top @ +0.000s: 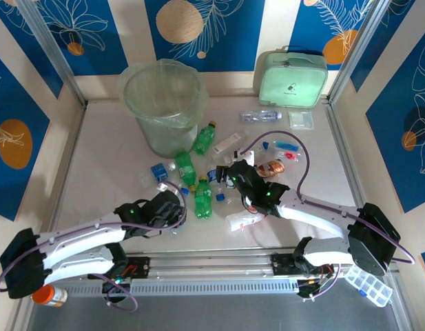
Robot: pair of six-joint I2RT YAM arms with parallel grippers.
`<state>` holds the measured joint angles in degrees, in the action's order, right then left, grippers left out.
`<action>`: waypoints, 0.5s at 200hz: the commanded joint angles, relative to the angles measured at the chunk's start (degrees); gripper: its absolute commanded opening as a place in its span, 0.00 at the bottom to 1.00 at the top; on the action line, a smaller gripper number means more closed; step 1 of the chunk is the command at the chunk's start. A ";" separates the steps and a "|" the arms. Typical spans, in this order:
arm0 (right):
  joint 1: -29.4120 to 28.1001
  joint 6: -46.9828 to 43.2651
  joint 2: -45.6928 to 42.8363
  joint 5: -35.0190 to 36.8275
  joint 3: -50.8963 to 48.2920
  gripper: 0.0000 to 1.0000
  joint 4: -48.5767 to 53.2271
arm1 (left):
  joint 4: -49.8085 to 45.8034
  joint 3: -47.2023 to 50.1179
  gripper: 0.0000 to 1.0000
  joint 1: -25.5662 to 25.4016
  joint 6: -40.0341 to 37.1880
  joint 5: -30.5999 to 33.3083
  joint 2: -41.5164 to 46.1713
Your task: Put the plastic bottles in the bin
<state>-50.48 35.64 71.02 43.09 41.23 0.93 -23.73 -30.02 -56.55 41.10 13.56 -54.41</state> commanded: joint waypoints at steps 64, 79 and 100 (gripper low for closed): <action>-0.21 1.59 -1.20 0.94 -0.34 0.81 0.10 | -7.18 -6.34 0.37 -0.22 -4.24 6.04 20.69; -0.45 1.38 -1.07 1.03 -0.24 0.81 0.02 | -7.69 -8.19 0.35 -0.22 -4.72 8.08 20.60; -0.74 1.21 -0.71 1.21 -0.13 0.81 -0.15 | -7.30 -11.41 0.35 0.04 -6.10 9.94 18.66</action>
<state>-50.65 36.27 71.02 43.13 41.23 0.95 -29.63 -37.21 -56.53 37.78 18.98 -34.24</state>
